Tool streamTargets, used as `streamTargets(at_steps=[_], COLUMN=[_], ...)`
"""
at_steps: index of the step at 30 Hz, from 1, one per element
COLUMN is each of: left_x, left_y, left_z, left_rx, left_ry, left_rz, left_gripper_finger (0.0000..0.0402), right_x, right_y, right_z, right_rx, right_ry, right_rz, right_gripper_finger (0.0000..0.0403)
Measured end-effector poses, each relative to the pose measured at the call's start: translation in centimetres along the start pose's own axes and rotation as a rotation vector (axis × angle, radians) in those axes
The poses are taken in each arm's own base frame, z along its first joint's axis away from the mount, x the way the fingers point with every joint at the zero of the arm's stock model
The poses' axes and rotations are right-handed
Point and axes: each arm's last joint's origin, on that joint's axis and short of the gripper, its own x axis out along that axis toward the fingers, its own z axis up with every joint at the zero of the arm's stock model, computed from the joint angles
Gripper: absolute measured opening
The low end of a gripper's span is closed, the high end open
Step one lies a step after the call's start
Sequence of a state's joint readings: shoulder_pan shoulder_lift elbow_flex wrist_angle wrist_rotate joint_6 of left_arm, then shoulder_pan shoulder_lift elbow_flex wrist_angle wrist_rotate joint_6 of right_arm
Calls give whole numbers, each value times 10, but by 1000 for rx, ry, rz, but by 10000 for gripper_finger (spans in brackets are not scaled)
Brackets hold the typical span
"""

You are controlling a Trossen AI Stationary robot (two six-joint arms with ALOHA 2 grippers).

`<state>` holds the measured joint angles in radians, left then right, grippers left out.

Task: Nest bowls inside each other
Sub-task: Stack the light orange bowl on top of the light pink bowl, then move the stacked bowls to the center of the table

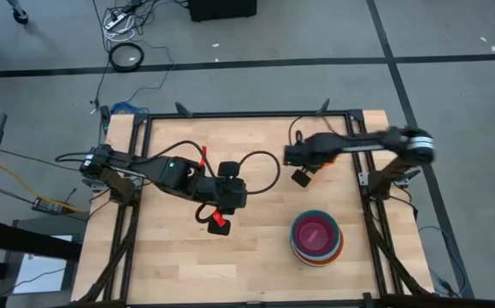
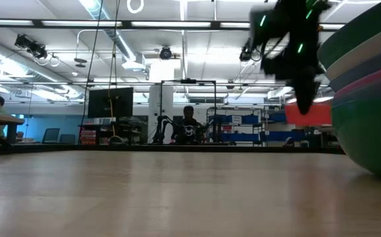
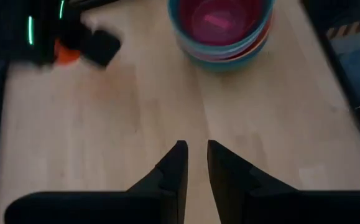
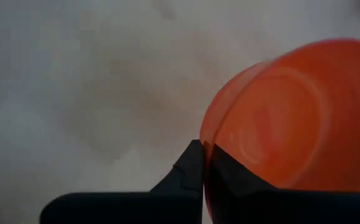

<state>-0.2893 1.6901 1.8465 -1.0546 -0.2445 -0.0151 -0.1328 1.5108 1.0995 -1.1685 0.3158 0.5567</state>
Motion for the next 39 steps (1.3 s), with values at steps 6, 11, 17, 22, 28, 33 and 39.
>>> streamTargets(at_steps=[6, 11, 17, 22, 28, 33, 39], left_x=[-1, -1, -1, -1, -2, -2, -2], left_y=[5, 5, 6, 5, 4, 4, 4], left_z=[-10, -10, -10, -10, -11, -11, -11], left_rx=[-42, -58, -84, -87, -83, -84, -103], left_ry=[98, 92, 90, 90, 93, 93, 94], left_rz=[171, 179, 191, 191, 190, 189, 191], left_gripper_finger=[70, 70, 70, 70, 70, 70, 70], right_x=[-113, -164, -166, -148, -140, -140, -143], right_y=[-2, 30, 78, 97, 106, 108, 107], right_z=[-66, -116, -149, -159, -159, -159, -159], right_rx=[22, -144, -223, -250, -252, -230, -206], right_ry=[-314, -482, -419, -255, -122, -65, -54], right_rz=[369, 758, 850, 753, 752, 782, 805], right_gripper_finger=[0, 0, 0, 0, 23, 72, 105])
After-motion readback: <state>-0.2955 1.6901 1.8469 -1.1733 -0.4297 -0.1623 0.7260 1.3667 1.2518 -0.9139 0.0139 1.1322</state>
